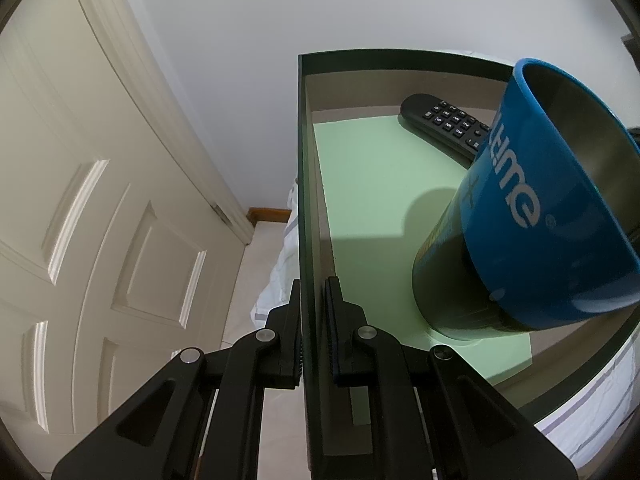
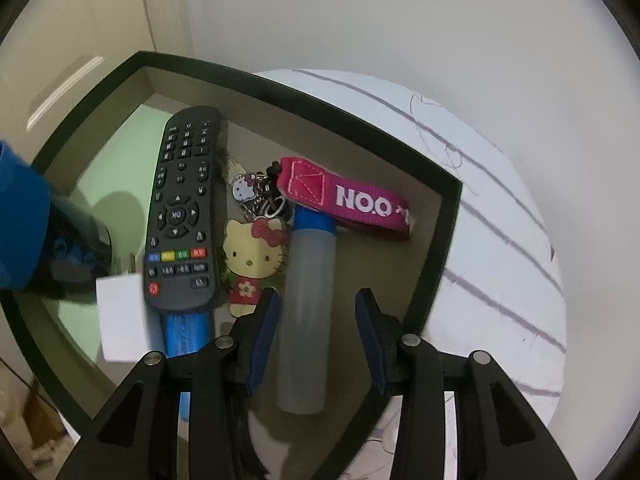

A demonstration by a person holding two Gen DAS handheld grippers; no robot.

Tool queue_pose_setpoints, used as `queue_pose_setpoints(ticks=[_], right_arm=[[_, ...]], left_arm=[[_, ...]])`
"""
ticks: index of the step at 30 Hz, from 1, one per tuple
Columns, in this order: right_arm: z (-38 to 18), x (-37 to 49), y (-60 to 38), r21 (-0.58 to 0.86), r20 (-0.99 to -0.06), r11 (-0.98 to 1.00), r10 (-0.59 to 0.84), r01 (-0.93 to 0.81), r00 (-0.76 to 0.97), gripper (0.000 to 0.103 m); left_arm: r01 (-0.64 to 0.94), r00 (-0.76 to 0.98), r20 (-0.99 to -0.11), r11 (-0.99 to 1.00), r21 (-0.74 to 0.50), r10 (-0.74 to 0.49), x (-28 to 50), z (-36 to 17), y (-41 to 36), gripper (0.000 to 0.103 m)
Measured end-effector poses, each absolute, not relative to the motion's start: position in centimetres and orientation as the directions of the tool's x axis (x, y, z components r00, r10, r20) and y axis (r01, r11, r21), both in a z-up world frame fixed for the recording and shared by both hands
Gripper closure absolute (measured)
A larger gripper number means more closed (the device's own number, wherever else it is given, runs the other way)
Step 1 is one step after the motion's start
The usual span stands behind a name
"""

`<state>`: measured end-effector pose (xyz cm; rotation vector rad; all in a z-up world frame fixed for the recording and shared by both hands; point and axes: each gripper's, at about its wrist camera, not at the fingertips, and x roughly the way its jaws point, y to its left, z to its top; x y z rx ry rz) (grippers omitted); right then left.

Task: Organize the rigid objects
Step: 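Open the right gripper to release the hair clip inside the box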

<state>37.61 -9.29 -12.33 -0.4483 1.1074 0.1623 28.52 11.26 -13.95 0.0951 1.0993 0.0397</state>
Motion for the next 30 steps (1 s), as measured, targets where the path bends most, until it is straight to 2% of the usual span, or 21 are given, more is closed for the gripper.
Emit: queue_pose_setpoints(ticks=[2,4,6,14,22,23,27,30], right_arm=[[-12.9,37.5,-8.6,-0.292,-0.887,0.895,-0.12,-0.338,0.447,0.063],[-13.1,37.4,-8.5,-0.288,-0.882,0.901,-0.117,-0.325,0.456,0.075],[-13.0,37.6,-9.1,-0.305,-0.867,0.913,-0.148,-0.271,0.476,0.077],[-12.4,35.0,-9.9,-0.168,-0.873,0.975,-0.078,-0.147,0.482,0.077],[-11.9,31.5,-9.6,-0.218,-0.833,0.973,-0.144,-0.077,0.534,0.076],[-11.8,31.7,-9.3,-0.212,-0.833,0.974,-0.139,-0.077,0.535,0.074],[-11.0,29.9,-7.9,-0.183,-0.807,0.978,-0.09,-0.102,0.583,0.051],[-11.1,29.9,-7.7,-0.171,-0.826,0.969,-0.041,-0.181,0.562,0.048]], left_arm=[[0.016,0.456,-0.887,0.996,0.092,0.075,28.5,-13.9,11.3,0.096],[0.018,0.456,-0.887,0.996,0.09,0.072,28.5,-13.9,11.4,0.096],[0.018,0.457,-0.887,0.996,0.083,0.066,28.5,-13.8,11.5,0.096],[0.031,0.458,-0.886,0.996,0.088,0.064,28.5,-14.0,11.8,0.096],[0.039,0.459,-0.885,0.994,0.099,0.07,28.5,-14.0,11.2,0.096],[0.039,0.46,-0.885,0.994,0.101,0.071,28.5,-14.0,11.3,0.096],[0.039,0.46,-0.886,0.994,0.098,0.069,28.5,-14.0,11.1,0.096],[0.038,0.458,-0.886,0.995,0.095,0.067,28.6,-14.1,11.3,0.096]])
